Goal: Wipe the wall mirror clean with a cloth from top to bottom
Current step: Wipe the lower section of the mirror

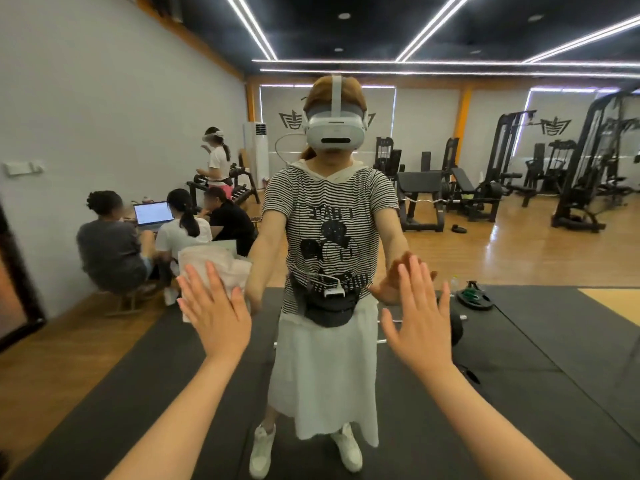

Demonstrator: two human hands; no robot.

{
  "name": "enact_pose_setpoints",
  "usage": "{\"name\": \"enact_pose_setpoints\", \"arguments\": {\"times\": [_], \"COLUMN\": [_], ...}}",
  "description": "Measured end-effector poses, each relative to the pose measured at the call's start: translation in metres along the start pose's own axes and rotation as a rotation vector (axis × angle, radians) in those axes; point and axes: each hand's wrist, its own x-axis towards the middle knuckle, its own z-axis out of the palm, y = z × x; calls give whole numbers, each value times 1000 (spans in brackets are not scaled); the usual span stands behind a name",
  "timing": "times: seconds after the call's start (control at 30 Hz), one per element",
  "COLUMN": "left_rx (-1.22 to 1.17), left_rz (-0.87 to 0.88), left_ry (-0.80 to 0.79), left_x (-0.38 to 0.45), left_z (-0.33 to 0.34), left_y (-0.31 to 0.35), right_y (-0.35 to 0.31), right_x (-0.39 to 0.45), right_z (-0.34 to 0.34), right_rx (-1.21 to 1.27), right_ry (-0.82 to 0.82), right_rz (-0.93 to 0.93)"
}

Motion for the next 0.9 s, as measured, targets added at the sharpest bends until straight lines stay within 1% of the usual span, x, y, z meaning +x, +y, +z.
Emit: {"name": "enact_pose_setpoints", "arguments": {"times": [0.2,0.33,0.53,0.63,0.73,0.8,0.83,0.9], "left_rx": [-6,-7,-40,-87,-130,-139,-133,-101], "left_rz": [-9,-31,-62,-136,-254,-304,-292,-188], "left_ry": [45,63,100,152,228,265,257,217], "left_x": [-2,-1,2,8,11,6,0,-15], "left_z": [-1,0,2,4,12,22,28,42], "left_y": [5,7,6,7,29,56,72,103], "right_y": [65,86,101,107,108,107,107,107], "right_x": [4,5,7,8,9,9,9,10], "right_z": [-11,-3,21,33,38,38,38,39], "right_rx": [-101,-123,-129,-158,-168,-167,-165,-164], "right_ry": [33,84,251,303,352,370,375,384], "right_rz": [148,68,-29,-60,-68,-74,-76,-78]}}
